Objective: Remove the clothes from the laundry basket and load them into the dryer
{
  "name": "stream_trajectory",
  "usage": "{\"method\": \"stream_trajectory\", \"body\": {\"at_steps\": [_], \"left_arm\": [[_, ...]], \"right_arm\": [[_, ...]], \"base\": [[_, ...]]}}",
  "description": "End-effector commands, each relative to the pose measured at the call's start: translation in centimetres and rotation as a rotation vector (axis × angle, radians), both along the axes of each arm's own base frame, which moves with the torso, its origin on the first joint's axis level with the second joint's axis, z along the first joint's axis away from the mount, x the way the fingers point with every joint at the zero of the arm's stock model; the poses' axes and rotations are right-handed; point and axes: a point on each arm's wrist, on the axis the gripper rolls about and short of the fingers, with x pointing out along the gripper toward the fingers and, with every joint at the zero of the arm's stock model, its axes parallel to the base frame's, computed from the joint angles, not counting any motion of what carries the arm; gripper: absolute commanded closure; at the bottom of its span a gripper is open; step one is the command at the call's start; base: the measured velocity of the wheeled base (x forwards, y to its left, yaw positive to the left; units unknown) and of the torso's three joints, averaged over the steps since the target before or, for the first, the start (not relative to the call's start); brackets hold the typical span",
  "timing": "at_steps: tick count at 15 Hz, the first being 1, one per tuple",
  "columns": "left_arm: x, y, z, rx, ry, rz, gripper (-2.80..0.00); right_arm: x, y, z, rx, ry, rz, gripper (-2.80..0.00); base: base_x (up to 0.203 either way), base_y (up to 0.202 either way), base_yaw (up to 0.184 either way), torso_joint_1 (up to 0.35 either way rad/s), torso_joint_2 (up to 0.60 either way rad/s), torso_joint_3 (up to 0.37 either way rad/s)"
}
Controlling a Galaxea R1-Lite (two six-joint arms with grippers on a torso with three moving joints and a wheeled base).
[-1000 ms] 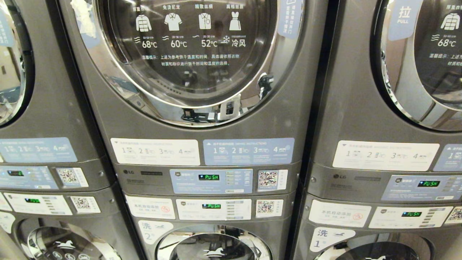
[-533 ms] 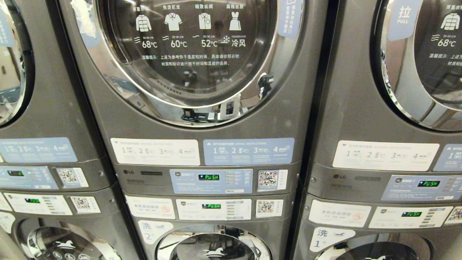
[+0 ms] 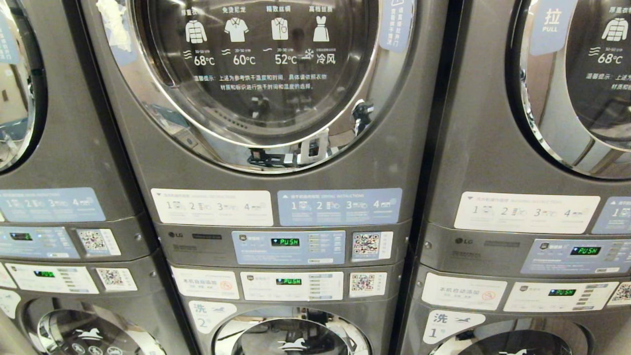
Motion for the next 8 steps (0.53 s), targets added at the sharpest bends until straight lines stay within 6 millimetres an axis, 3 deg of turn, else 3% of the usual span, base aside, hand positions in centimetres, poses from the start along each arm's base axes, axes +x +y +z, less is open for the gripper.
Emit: {"method": "stream_trajectory", "body": {"at_steps": [1,8], "left_arm": [[-0.04,0.00,0.02,0.000,-0.005,0.000,0.00],[-0.03,0.01,-0.03,0.000,-0.004,0.003,0.00]], "right_arm": [[0.00,0.00,0.00,0.000,0.000,0.001,0.00],[0.00,0.00,0.00,-0.003,-0.001,0.004,0.00]], "base": [[0.000,0.000,0.000,0.000,0.00,0.000],[0.000,0.000,0.000,0.000,0.00,0.000]]}}
